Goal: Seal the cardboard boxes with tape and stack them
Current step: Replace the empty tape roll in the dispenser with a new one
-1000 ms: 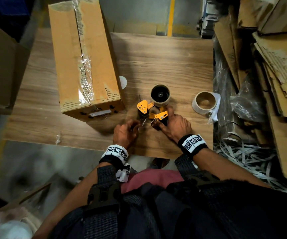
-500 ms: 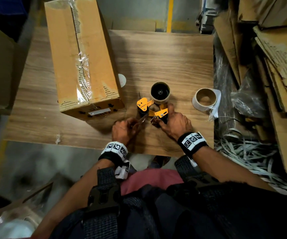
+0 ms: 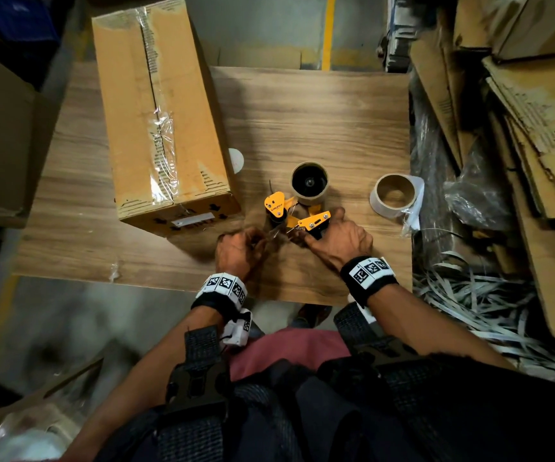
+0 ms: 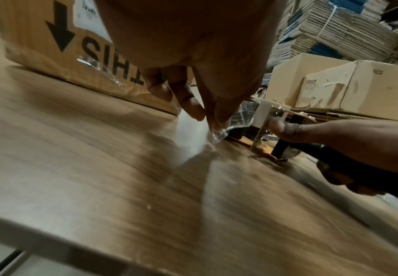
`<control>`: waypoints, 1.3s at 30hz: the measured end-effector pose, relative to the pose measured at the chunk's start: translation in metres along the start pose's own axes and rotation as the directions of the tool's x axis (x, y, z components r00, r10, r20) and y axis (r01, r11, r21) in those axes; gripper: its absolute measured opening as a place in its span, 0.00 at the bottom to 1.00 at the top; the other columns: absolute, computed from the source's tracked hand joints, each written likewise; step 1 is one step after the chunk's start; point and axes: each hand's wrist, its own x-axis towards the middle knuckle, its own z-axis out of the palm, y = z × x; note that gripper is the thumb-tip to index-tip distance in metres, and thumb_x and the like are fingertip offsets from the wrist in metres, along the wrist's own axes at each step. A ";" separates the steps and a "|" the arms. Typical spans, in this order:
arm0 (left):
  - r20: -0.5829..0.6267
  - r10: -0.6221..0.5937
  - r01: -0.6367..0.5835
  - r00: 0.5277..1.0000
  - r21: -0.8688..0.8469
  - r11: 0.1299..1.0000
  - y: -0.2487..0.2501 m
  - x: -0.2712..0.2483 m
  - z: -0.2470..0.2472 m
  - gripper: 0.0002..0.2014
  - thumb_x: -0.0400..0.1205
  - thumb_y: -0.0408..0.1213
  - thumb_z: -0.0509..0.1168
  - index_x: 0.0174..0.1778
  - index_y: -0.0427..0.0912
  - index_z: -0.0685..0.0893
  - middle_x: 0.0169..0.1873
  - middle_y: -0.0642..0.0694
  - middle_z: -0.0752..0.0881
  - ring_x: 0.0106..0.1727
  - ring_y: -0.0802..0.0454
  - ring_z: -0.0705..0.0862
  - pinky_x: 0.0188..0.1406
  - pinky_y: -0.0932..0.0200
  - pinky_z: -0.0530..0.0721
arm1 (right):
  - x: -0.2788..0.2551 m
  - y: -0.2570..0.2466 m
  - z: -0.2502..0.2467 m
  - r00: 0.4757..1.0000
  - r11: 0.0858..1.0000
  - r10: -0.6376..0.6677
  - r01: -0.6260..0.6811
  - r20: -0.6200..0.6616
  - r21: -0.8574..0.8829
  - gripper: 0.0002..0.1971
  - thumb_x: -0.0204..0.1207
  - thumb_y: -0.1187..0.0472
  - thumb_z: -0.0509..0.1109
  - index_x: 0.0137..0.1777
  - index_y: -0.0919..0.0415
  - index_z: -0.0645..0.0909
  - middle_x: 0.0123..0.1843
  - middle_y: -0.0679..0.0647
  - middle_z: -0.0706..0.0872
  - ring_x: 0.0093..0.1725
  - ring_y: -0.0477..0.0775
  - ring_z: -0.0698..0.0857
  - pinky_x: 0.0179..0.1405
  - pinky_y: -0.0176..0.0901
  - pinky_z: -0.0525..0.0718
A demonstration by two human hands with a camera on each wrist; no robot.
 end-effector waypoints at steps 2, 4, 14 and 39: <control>0.014 -0.015 0.015 1.000 -0.033 0.999 -0.003 0.002 0.000 0.06 0.82 0.48 0.74 0.53 0.57 0.93 0.45 0.51 0.95 0.47 0.45 0.93 0.45 0.57 0.85 | 0.001 -0.002 -0.007 1.000 1.000 -0.001 0.001 0.004 -0.026 0.48 0.65 0.12 0.57 0.60 0.59 0.71 0.42 0.59 0.83 0.51 0.66 0.89 0.43 0.53 0.73; 0.037 -0.027 0.030 0.999 -0.070 0.997 -0.004 0.005 0.000 0.07 0.82 0.48 0.74 0.54 0.57 0.93 0.45 0.51 0.95 0.47 0.46 0.93 0.48 0.57 0.88 | 0.004 -0.003 -0.011 1.000 0.998 -0.015 0.015 -0.005 -0.064 0.48 0.64 0.10 0.55 0.53 0.57 0.80 0.46 0.61 0.88 0.50 0.66 0.89 0.43 0.51 0.73; 0.127 -0.046 0.061 0.991 -0.117 0.991 -0.006 0.019 -0.003 0.06 0.84 0.46 0.73 0.54 0.55 0.92 0.47 0.51 0.95 0.50 0.46 0.92 0.53 0.46 0.92 | 0.009 -0.016 -0.001 0.999 0.999 -0.027 0.028 -0.039 0.026 0.37 0.76 0.23 0.63 0.59 0.59 0.79 0.53 0.64 0.90 0.53 0.69 0.89 0.45 0.55 0.80; 0.139 -0.074 0.090 0.987 -0.114 0.989 -0.015 -0.003 -0.016 0.07 0.82 0.51 0.75 0.53 0.58 0.93 0.44 0.52 0.95 0.45 0.50 0.91 0.45 0.55 0.88 | 0.011 -0.017 -0.016 0.998 0.997 -0.051 0.052 0.029 -0.057 0.54 0.53 0.04 0.50 0.44 0.55 0.85 0.46 0.62 0.89 0.45 0.65 0.88 0.41 0.49 0.79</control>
